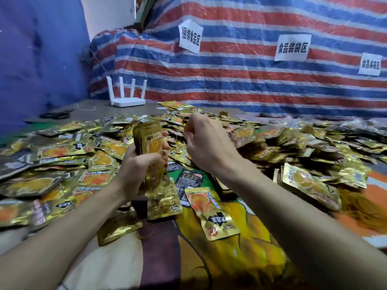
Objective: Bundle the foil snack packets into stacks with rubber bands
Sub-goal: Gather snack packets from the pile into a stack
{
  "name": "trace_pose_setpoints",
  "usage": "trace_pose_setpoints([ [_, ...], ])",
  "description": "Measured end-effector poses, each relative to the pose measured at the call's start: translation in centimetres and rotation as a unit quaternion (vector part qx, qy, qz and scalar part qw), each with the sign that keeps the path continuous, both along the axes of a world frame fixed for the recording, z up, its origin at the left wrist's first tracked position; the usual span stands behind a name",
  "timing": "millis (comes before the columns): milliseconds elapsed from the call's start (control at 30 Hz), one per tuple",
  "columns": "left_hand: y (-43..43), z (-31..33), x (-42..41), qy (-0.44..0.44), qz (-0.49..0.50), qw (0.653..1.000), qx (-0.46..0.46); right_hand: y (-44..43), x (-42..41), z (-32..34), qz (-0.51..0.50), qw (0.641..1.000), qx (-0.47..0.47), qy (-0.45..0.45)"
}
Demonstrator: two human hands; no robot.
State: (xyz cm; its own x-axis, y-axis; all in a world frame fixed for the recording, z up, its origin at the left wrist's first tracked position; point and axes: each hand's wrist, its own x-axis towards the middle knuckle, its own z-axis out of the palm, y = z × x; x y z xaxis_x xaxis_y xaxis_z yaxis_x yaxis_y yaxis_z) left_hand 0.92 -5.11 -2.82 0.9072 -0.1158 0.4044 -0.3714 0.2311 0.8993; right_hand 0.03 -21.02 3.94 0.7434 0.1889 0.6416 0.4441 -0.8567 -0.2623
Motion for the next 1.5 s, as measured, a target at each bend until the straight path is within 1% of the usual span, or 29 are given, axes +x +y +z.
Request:
trace_pose_setpoints([
  [100,0.8,0.4,0.4,0.106,-0.027,0.990,-0.085,2.2,1.7,-0.9,0.029,0.998,0.046,0.019],
  [167,1.5,0.8,0.7,0.145,-0.012,0.985,-0.092,3.3,2.9,-1.7,0.048,0.995,0.088,0.029],
  [300,2.3,1.3,0.9,0.131,0.049,0.989,-0.056,4.7,4.5,-4.3,0.079,0.982,0.168,0.029],
  [367,2.6,1.2,1.5,0.136,0.090,0.986,-0.041,5.1,4.8,-5.5,0.096,0.981,0.165,0.016],
  [433,3.1,1.1,2.2,0.147,0.161,0.976,0.012,5.2,5.2,-6.2,0.110,0.982,0.150,0.019],
  [467,3.3,1.0,2.4,0.151,0.181,0.971,0.035,5.2,5.3,-6.4,0.115,0.982,0.148,0.027],
  [533,3.8,1.0,2.6,0.159,0.176,0.970,0.048,4.9,5.3,-6.4,0.122,0.980,0.146,0.058],
  [567,4.0,1.1,2.4,0.161,0.158,0.973,0.050,4.7,5.1,-6.3,0.136,0.974,0.155,0.092],
  [600,4.1,1.2,2.3,0.163,0.134,0.976,0.050,4.4,4.8,-6.0,0.169,0.957,0.187,0.144],
  [633,4.1,1.3,2.1,0.163,0.108,0.980,0.045,4.0,4.4,-5.6,0.220,0.922,0.241,0.209],
  [667,4.1,1.2,2.1,0.165,0.084,0.982,0.041,3.7,4.0,-5.2,0.281,0.867,0.309,0.274],
  [700,4.3,1.2,2.1,0.170,0.065,0.982,0.041,3.2,3.7,-4.8,0.339,0.798,0.375,0.327],
  [733,4.3,1.2,2.0,0.173,0.042,0.983,0.042,2.9,3.6,-4.4,0.383,0.731,0.437,0.358],
  [767,4.3,1.1,2.0,0.176,0.014,0.983,0.041,2.6,3.5,-4.1,0.408,0.671,0.495,0.371],
  [800,4.1,1.2,1.9,0.177,-0.016,0.983,0.038,2.5,3.5,-3.9,0.419,0.620,0.550,0.370],
  [867,3.9,1.3,1.7,0.171,-0.065,0.983,0.016,2.3,3.7,-3.9,0.422,0.545,0.632,0.353],
  [900,3.7,1.3,1.7,0.165,-0.086,0.983,0.002,2.2,3.9,-3.9,0.427,0.523,0.649,0.351],
  [933,3.6,1.3,1.7,0.160,-0.101,0.982,-0.008,2.3,3.9,-4.0,0.431,0.519,0.647,0.356],
  [967,3.6,1.3,1.7,0.158,-0.112,0.981,-0.011,2.3,3.9,-4.0,0.426,0.539,0.632,0.359],
  [1033,3.7,1.4,1.6,0.162,-0.105,0.981,0.001,2.7,3.8,-4.3,0.396,0.599,0.597,0.357],
  [1100,3.8,1.2,1.6,0.169,-0.050,0.984,0.026,3.2,3.9,-4.8,0.375,0.638,0.568,0.360],
  [1200,3.6,0.7,2.0,0.158,0.071,0.984,0.034,3.3,4.1,-5.4,0.365,0.662,0.554,0.348],
  [1267,3.4,0.4,2.4,0.146,0.141,0.979,-0.003,3.2,4.2,-5.6,0.354,0.681,0.547,0.333],
  [1333,3.5,0.3,2.8,0.124,0.180,0.974,-0.059,3.1,4.2,-5.9,0.333,0.714,0.523,0.326],
  [1433,3.5,0.3,3.0,0.065,0.206,0.969,-0.121,3.6,3.9,-6.4,0.317,0.759,0.456,0.340],
  [1500,3.2,0.5,2.9,0.027,0.214,0.965,-0.146,4.3,3.5,-6.8,0.322,0.771,0.423,0.350],
])
